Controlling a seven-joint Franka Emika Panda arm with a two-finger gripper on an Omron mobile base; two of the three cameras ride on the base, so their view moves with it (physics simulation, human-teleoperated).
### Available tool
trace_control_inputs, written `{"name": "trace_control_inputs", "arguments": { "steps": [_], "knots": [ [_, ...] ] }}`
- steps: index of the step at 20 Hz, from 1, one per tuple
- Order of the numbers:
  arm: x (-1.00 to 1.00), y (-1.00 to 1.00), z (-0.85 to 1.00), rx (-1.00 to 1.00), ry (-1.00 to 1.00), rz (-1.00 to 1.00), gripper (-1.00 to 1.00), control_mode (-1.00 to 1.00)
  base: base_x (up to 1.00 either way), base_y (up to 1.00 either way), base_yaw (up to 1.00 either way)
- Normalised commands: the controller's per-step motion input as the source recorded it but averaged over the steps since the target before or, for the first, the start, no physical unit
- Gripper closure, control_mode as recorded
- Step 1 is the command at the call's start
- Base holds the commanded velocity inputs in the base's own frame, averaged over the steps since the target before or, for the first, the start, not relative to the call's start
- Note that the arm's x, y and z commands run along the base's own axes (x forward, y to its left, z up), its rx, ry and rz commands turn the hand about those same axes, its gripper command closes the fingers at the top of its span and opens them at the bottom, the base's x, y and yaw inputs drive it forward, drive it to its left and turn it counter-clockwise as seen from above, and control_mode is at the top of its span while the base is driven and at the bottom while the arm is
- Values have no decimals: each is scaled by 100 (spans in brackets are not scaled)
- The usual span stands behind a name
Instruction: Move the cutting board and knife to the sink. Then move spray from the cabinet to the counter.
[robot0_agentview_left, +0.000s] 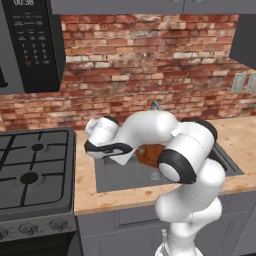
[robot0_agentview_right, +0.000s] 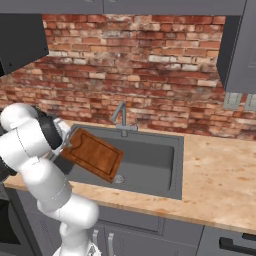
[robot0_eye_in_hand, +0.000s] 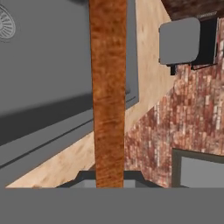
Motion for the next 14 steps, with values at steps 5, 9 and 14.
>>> {"name": "trace_control_inputs", "arguments": {
  "steps": [5,9,14],
  "knots": [
    [19,-7,-1,0,0,0,100,-100,0,0,0],
    [13,-2,-8,0,0,0,100,-100,0,0,0],
    [16,0,-11,0,0,0,100,-100,0,0,0]
  ]
}}
